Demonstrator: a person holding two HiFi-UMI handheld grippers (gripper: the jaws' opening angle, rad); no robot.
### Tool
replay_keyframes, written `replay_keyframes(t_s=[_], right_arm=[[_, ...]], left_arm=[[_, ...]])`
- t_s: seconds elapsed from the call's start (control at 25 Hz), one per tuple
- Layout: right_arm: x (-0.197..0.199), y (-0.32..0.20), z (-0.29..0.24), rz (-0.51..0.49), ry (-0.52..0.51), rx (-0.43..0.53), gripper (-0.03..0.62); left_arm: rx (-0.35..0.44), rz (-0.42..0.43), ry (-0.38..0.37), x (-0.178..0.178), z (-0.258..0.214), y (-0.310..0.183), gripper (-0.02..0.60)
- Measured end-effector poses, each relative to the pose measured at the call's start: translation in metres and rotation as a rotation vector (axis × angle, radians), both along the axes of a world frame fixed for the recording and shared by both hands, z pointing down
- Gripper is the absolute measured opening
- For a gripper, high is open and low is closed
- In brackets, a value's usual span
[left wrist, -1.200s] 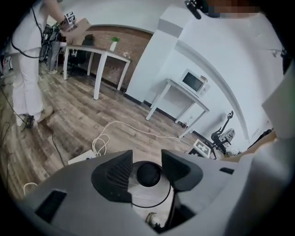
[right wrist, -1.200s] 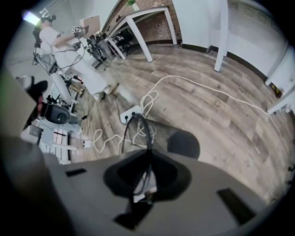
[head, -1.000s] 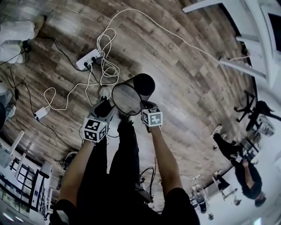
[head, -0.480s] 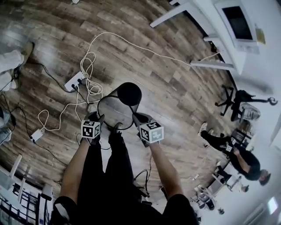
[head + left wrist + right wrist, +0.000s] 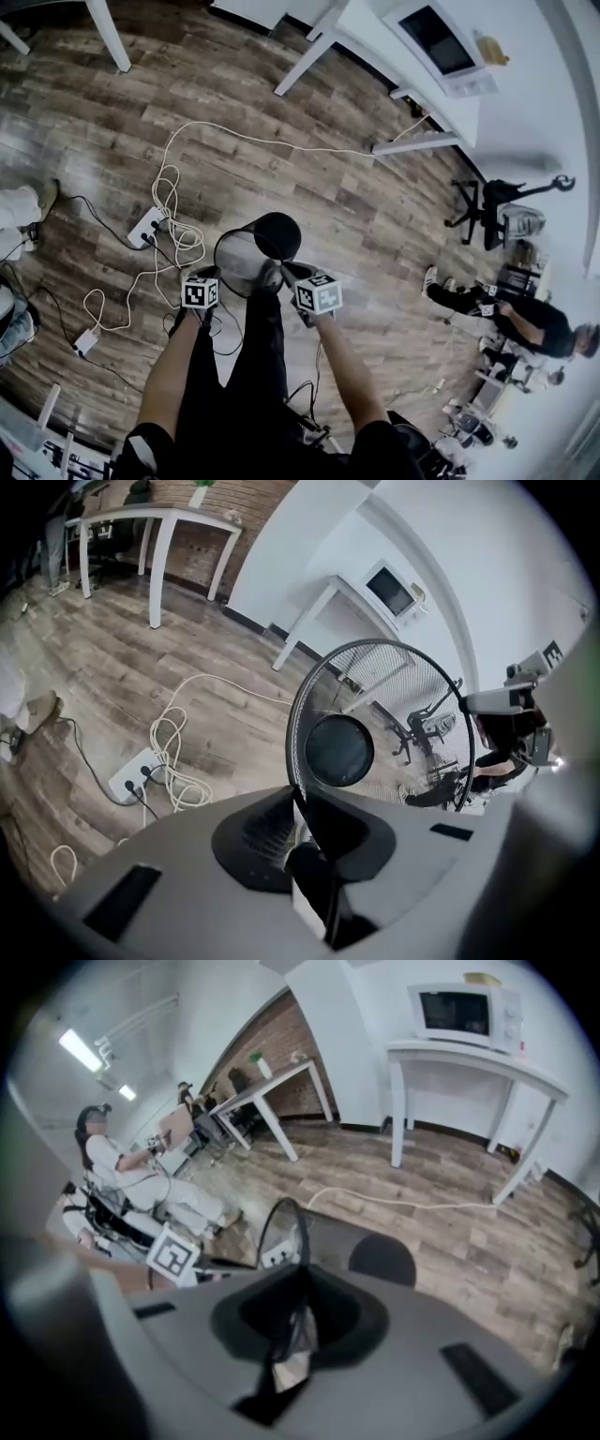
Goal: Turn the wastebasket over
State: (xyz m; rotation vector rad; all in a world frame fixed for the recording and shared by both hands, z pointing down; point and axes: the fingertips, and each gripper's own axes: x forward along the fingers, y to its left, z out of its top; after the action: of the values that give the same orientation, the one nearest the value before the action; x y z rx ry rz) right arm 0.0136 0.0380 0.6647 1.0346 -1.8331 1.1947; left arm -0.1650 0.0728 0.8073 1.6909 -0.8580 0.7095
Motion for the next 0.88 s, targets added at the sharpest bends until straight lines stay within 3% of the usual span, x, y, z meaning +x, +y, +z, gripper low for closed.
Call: replay_keyframes(t_s=[0.4,0.88], right_arm=[[0.106,0.011,0.053,0.133,-0.06,-0.04,0.052],[0.207,0.021,0.15,0.313,-0.107,-0.117,0.051]], left_arm=[[0.123,0.04,-0.075,0.066,-0.015,-0.029,0.054],[0.129,0.105,-0.158,0.156,0.032,-0.06,0.042]])
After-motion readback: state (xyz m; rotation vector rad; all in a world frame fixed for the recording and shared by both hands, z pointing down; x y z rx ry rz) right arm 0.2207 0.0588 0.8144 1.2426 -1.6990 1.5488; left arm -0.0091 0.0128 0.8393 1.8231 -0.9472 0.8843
